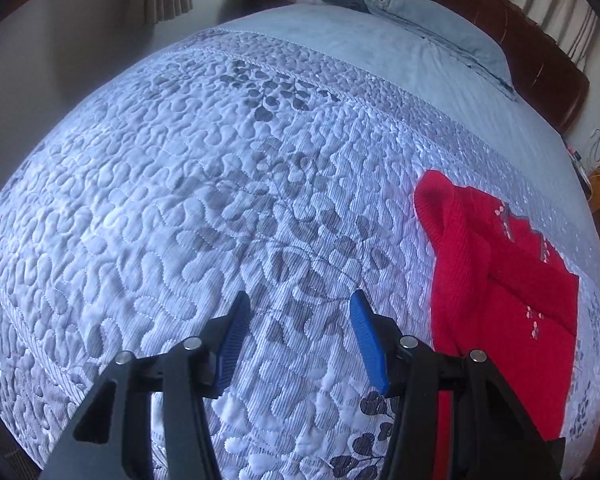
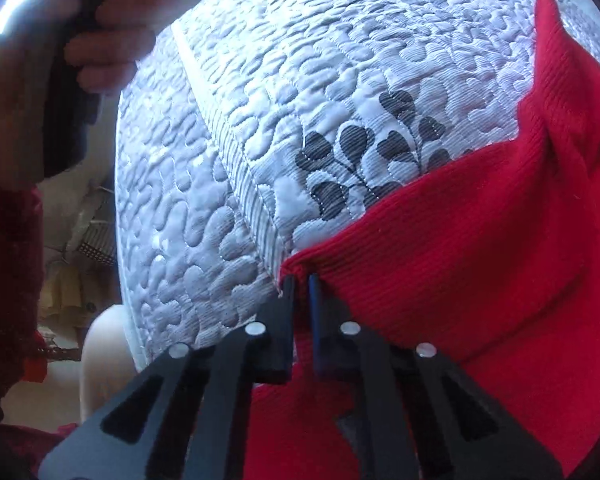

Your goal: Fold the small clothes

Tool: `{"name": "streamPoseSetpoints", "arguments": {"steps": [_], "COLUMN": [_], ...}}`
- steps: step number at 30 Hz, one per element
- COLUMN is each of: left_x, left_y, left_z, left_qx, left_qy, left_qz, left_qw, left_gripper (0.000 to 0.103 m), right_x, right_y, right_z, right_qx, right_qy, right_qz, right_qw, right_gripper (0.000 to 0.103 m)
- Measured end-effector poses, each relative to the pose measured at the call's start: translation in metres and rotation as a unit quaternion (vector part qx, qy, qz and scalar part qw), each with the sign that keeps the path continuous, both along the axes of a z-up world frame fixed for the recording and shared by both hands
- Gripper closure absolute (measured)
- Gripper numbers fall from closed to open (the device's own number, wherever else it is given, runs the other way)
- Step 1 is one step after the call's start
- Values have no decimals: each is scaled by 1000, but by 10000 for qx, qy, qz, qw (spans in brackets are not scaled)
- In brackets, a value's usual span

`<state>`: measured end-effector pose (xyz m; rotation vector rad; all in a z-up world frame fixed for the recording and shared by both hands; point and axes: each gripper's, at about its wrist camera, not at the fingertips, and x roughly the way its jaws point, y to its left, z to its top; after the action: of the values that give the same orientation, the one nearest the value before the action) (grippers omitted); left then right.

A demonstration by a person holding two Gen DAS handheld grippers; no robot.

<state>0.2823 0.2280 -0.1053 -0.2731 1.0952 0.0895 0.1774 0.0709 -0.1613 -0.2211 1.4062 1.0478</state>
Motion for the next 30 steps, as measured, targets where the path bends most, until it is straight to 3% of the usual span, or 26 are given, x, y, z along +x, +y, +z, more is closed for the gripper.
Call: {"name": "streamPoseSetpoints", "arguments": {"steps": [7, 12, 16, 21, 26, 30], "left_x": [-2, -4, -2, 12, 33, 56], "left_y": [1, 3, -2, -36, -87, -132], "left_z": [-9, -19, -26, -31, -36, -39], "left_qx": [59, 128, 77, 213, 237, 425], "left_qy": [103, 222, 285, 299, 295, 261], "left_qz": [63, 106, 128, -148, -551, -908], "left_qw": [9999, 9996, 9995, 9992, 9978, 9946], "left_gripper": [49, 48, 48, 48, 48, 47], "right_x": [13, 50, 97, 146, 177, 193], "right_y": [-24, -82, -164, -275, -362, -419], "right_z": [23, 65, 113, 155, 170, 151], "right_qx": [500, 1247, 1754, 2038, 2167, 1979], "right_qy": [332, 649, 454, 138, -68, -62], "right_qz": [-239, -910, -1794, -2801, -3606, -4207], "right_qw": [9979, 9859, 9669, 9380, 9072, 8853], "right_gripper": [99, 99, 99, 99, 99, 99]}}
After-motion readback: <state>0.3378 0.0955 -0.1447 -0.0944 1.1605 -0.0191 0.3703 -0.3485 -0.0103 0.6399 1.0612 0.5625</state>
